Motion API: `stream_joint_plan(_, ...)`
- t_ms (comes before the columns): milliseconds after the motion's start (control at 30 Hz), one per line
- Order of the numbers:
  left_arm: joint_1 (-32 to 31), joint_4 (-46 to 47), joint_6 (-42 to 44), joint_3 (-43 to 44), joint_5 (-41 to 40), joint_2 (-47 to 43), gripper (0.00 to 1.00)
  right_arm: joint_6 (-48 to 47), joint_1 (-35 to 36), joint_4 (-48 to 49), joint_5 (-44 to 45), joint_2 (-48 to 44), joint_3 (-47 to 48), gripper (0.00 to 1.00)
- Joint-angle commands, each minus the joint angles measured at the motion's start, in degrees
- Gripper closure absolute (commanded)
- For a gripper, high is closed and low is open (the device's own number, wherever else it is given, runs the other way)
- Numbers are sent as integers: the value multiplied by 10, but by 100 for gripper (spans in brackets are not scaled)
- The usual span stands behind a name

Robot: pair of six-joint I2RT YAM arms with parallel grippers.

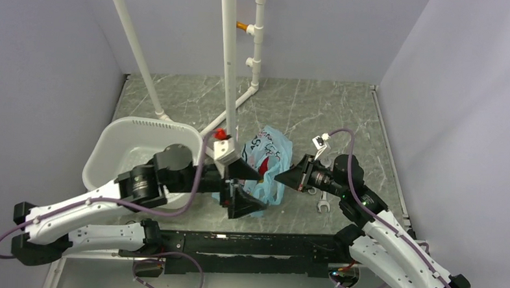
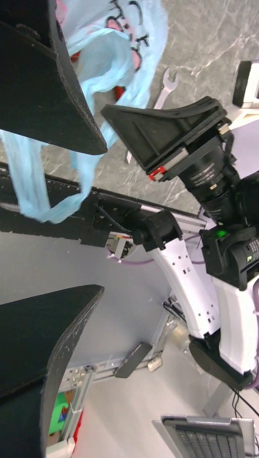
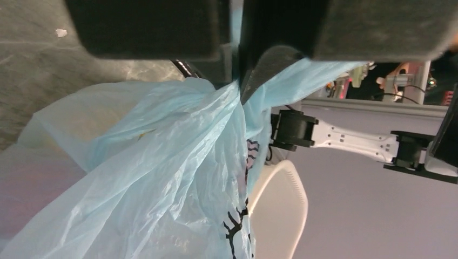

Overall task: Take the fake fruits out of the plastic bag
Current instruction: Adjust the plastic bag at the center of the board.

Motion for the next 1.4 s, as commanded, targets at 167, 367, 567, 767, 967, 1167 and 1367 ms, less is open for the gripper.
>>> stream_joint_plan(167, -3, -39, 57, 15, 26, 88, 6, -15, 0, -47, 51, -6, 106, 100)
stream_joint_plan(367, -4, 57, 3, -94, 66, 60, 17, -22, 0, -37, 64, 40, 171, 100)
stream_joint_plan(567, -15, 98, -33, -169, 66, 90, 44, 39, 0, -20, 118, 88, 218, 100)
stream_joint_plan(767, -18, 78, -62, -242, -8, 64, 72, 47, -5, -37, 152, 122, 267, 100)
stream_joint_plan(967, -19, 13, -78, -263, -70, 29, 100, -79, -50, -94, 39, 210, 359, 100)
stream_joint_plan(1167, -19, -178, -161, -251, -272, -74, 100, -295, -108, -221, 68, 241, 404, 100)
stream_joint_plan(1367, -19, -372, -233, -174, -446, -144, 100, -368, -107, -274, 376, 239, 350, 100)
